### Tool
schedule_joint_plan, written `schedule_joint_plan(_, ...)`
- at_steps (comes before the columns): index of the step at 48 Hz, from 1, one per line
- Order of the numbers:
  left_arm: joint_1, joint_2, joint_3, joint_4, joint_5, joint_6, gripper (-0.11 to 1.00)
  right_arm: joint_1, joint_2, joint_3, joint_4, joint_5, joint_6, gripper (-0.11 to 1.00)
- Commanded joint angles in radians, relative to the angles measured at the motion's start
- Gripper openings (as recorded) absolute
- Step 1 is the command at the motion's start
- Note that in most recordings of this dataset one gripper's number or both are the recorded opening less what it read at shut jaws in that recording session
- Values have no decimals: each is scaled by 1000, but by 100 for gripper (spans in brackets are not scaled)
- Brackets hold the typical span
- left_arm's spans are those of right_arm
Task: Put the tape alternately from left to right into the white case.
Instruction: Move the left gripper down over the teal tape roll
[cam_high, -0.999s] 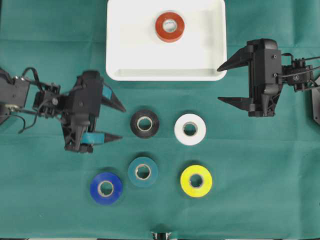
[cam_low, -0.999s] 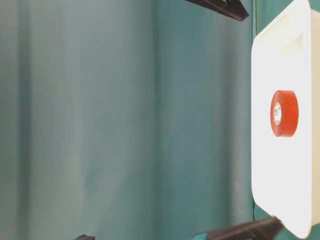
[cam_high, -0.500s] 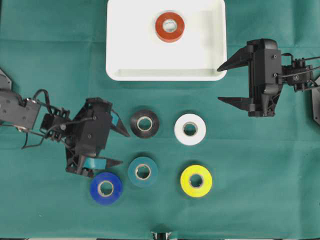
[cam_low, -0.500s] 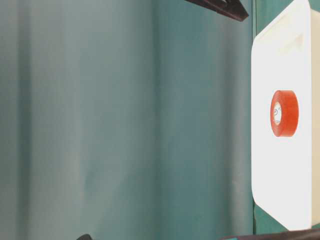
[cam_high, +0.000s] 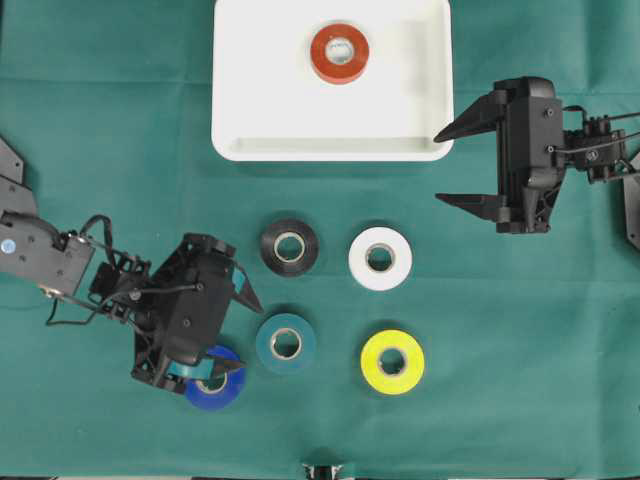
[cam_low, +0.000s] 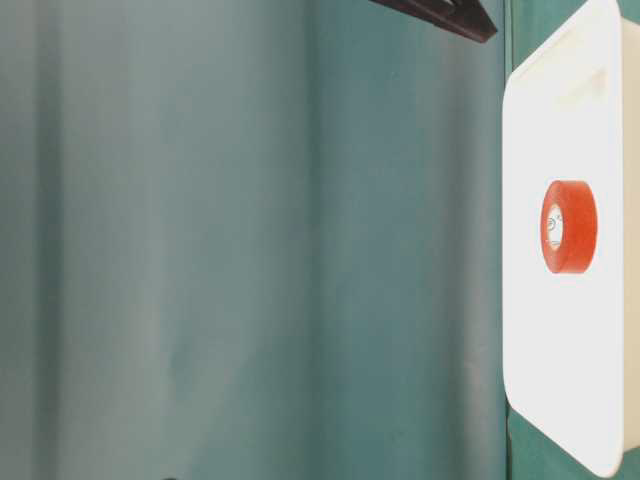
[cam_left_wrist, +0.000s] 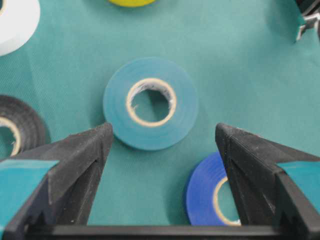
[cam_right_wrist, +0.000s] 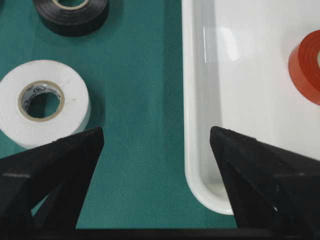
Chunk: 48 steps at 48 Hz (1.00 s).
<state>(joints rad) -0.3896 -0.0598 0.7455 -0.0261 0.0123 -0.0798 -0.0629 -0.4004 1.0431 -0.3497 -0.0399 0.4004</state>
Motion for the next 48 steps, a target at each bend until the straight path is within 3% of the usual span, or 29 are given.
schedule_joint_plan(1,-6,0,-29,-2,-6,0,85,3,-5,-9,2,-6,3,71)
schedule_joint_plan(48,-38,218,-167,-2,-5,-2,85,3,-5,21,0,-6,3,71)
